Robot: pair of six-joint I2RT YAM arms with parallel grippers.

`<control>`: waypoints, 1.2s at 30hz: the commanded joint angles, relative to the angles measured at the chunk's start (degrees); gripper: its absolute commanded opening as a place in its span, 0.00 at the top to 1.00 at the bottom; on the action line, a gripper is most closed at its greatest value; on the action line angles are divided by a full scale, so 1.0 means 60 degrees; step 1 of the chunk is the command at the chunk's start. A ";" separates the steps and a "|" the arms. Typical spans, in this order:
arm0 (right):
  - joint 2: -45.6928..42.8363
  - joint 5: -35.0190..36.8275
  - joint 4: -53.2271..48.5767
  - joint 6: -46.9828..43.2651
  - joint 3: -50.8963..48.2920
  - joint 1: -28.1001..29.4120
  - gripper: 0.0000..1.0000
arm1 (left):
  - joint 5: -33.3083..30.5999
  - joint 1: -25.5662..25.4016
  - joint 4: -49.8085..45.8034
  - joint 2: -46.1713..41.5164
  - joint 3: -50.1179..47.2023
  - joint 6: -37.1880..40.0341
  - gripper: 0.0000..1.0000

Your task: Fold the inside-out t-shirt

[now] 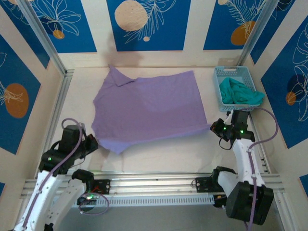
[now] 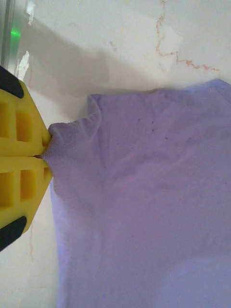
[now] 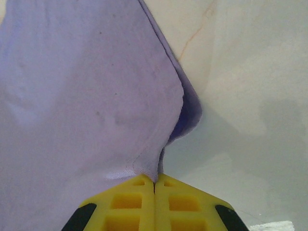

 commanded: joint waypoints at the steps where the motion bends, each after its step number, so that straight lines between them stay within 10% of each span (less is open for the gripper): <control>1: 0.0516 -0.0074 0.0251 -0.0078 0.0583 0.0095 0.96 | 0.0018 0.0290 0.1069 0.0786 0.0161 0.0662 1.00; 24: 0.4682 0.0567 0.1610 -0.0103 0.2673 0.1039 0.95 | 0.1526 0.2655 0.5234 0.4996 0.0536 0.1240 1.00; 36: 0.8210 0.0593 0.1662 -0.0055 0.5681 0.1420 0.83 | 0.1520 0.2921 0.7137 0.9621 0.3031 0.1050 0.95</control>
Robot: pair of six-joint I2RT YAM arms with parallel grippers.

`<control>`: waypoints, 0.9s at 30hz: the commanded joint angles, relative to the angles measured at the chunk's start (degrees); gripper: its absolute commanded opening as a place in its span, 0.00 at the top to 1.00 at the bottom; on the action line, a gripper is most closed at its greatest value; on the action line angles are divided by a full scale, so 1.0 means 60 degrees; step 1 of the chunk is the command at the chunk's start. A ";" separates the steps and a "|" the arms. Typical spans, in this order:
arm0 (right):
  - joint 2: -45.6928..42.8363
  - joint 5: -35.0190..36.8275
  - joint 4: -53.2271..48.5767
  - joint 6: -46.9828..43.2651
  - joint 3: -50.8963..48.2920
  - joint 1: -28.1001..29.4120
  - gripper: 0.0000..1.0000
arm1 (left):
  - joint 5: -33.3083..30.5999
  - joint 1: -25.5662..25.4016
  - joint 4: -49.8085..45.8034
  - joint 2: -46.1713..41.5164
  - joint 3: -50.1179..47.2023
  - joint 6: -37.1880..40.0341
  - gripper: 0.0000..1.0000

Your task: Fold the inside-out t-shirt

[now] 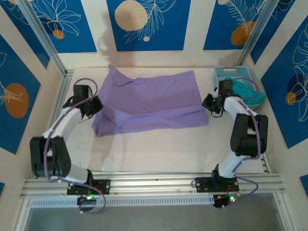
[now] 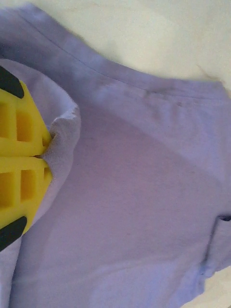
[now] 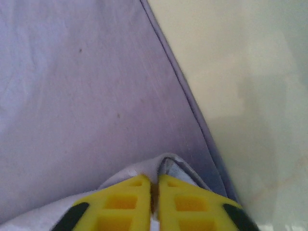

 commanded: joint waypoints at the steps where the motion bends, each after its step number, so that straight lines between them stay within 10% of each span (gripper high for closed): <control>1: 0.1087 0.0096 0.0010 -0.0041 0.1083 0.0085 0.79 | 0.0032 0.0245 0.0763 0.1170 0.0931 -0.0025 0.92; 11: 0.0491 0.0524 -0.0652 -0.0731 0.1144 0.0871 0.63 | -0.0065 0.0480 0.0883 0.1182 0.0597 0.0101 0.47; 27: 0.2352 0.0898 -0.2148 -0.1639 0.2032 0.1338 0.64 | 0.1460 -0.0471 0.2735 -0.1175 -0.4259 0.0041 0.36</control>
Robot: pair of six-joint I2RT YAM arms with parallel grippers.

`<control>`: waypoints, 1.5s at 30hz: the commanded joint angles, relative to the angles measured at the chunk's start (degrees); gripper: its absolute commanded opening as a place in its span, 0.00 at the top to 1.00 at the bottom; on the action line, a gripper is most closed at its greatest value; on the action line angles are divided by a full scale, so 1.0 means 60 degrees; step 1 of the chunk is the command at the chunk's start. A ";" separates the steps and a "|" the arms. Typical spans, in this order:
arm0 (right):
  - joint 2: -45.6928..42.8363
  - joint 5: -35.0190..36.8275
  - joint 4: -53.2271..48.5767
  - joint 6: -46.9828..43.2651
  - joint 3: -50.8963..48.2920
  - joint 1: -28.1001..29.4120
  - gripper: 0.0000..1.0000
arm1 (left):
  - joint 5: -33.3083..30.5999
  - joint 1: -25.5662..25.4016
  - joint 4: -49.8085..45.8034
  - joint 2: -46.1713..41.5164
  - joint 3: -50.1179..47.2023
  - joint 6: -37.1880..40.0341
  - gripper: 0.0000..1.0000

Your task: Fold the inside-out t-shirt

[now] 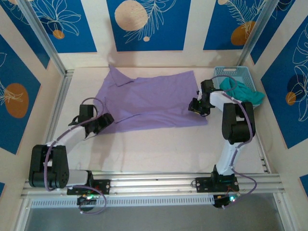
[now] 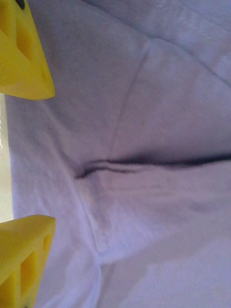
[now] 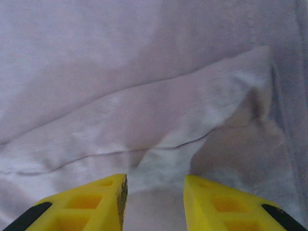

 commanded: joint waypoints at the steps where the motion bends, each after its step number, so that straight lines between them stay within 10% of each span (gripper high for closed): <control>1: 0.0511 0.0475 -0.1180 -0.0211 0.1001 -0.0153 0.64 | 0.0113 -0.0037 0.0404 0.0349 -0.0311 0.0292 0.36; 19: -0.1441 0.4321 -0.3020 -0.0060 -0.1128 0.0048 0.66 | 0.0430 -0.0644 -0.1664 -0.2026 -0.1933 0.0303 0.36; 28: -0.3857 0.1685 0.2010 -0.3250 -0.2487 0.4613 0.53 | -0.0442 -0.0263 -0.1651 -0.2976 -0.1071 0.0211 0.35; 36: -0.1632 0.0786 0.4254 -0.5468 -0.0984 0.7693 0.50 | 0.0603 0.0523 -0.0118 -0.0922 -0.0915 -0.0122 0.40; 45: 0.1252 0.0673 0.3913 -0.6550 0.1503 0.8617 0.47 | 0.0613 0.0754 0.0186 -0.0881 -0.1660 -0.0138 0.41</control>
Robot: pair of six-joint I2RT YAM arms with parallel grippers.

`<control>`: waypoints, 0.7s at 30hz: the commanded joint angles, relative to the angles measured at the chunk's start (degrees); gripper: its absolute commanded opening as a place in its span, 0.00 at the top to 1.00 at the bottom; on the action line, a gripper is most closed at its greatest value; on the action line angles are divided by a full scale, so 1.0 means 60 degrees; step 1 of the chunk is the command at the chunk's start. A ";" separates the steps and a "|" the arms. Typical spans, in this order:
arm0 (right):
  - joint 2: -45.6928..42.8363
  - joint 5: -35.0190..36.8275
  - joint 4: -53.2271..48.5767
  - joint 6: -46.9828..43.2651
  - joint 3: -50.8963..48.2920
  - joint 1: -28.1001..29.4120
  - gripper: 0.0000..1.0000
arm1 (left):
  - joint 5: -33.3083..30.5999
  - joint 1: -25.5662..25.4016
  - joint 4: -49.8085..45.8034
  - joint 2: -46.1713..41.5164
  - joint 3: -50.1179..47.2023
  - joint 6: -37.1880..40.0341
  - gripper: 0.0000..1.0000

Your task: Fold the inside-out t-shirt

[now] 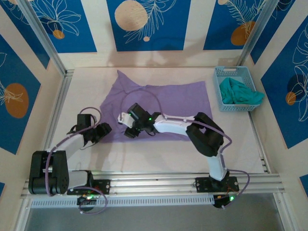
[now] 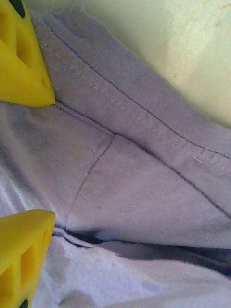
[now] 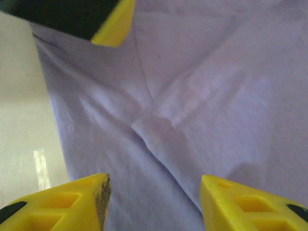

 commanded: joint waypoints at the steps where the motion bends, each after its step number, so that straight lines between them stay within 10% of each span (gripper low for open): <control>1: 0.0699 -0.0213 -0.0076 -0.0700 0.0855 0.0035 0.47 | 0.0167 0.0178 0.0073 -0.0201 -0.0327 -0.0031 0.41; 11: 0.1757 0.0187 -0.0576 -0.0939 0.1873 0.0079 0.55 | 0.0123 0.0266 0.0126 -0.0198 -0.0539 0.0072 0.41; 21: 0.1659 0.1271 -0.0436 0.0970 0.2310 -0.0446 0.97 | 0.0149 0.0280 0.0378 0.0049 -0.0698 0.0119 0.41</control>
